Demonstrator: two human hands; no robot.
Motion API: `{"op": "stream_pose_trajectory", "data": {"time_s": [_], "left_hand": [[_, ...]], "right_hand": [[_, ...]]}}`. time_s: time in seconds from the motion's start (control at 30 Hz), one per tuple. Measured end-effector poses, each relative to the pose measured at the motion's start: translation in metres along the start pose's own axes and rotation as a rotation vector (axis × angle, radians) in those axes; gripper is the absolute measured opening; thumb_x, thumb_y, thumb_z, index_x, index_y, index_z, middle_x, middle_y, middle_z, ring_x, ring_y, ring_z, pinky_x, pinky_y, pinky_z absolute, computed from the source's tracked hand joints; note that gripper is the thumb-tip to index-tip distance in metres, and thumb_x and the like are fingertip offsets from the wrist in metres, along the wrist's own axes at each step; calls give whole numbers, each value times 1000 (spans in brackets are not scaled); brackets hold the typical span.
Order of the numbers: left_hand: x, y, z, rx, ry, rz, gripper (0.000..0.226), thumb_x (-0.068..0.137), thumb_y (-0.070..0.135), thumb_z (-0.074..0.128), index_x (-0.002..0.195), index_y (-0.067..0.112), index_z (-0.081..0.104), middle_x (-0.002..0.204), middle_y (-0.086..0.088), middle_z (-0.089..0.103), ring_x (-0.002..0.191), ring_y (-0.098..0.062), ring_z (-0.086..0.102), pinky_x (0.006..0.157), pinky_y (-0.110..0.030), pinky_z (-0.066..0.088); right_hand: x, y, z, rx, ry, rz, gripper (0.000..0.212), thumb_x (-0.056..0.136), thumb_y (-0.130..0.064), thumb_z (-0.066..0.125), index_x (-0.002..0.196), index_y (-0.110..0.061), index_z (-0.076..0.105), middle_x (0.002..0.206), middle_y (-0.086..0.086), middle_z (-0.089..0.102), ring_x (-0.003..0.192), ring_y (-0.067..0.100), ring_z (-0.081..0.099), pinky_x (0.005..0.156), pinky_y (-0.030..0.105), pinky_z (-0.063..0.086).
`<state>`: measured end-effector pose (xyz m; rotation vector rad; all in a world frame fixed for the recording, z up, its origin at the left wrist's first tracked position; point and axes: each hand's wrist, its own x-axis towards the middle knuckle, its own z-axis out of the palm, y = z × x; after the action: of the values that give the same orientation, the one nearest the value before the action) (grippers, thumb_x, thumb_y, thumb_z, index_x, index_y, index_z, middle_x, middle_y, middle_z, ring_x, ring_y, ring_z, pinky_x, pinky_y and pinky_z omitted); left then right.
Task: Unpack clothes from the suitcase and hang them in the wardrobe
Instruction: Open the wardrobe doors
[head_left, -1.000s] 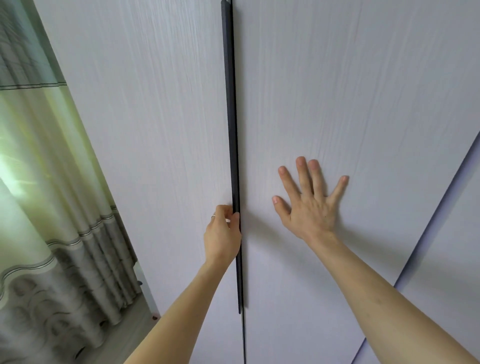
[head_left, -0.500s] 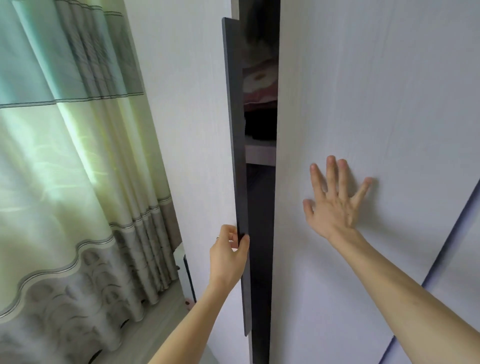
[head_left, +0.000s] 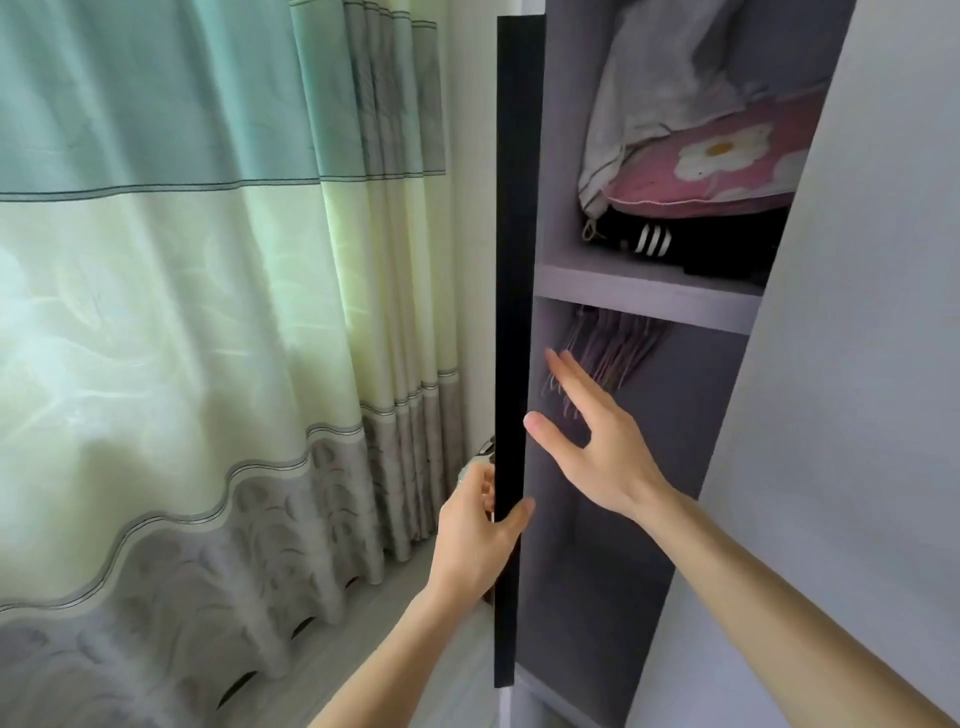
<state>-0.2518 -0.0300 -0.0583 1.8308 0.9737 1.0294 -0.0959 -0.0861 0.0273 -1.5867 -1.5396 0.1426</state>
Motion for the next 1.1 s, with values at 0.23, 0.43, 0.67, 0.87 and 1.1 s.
{"op": "stream_pose_trajectory", "data": {"time_s": [0.23,0.43,0.67,0.87,1.1], "left_hand": [[13,-46,-80,195,69,-35,42,85,32,72,72,30,31,76,10,38,66,-11,37,59,-20,29],[52,-80,-140,167,15,-117,30,78,43,71,89,19,56,66,5,56,62,-14,49,66,-29,49],[86,-108,-185,175,-65,-109,48,85,41,68,131,32,58,104,21,70,95,-2,66,84,-16,52],[90,-111,-201,130,-107,-58,51,91,31,67,139,40,51,103,32,64,94,6,65,72,-2,42],[81,-107,-196,137,-7,1,68,90,29,64,146,42,29,140,21,52,116,-1,55,96,-27,49]], "right_hand": [[40,-55,71,-50,-60,-15,81,89,-65,55,148,-60,0,162,-24,-2,150,1,5,118,32,19],[74,-84,134,-111,-50,-8,76,92,-66,46,150,-54,-3,163,-21,7,149,8,17,119,40,27],[103,-107,182,-130,22,43,76,93,-64,47,150,-54,-2,163,-17,9,148,17,24,117,41,32],[111,-109,200,-157,91,33,76,91,-67,47,151,-52,3,163,-15,15,147,17,28,112,38,35],[100,-102,182,-191,57,-14,65,96,-59,44,153,-48,13,161,-20,18,148,5,18,116,34,30]]}}
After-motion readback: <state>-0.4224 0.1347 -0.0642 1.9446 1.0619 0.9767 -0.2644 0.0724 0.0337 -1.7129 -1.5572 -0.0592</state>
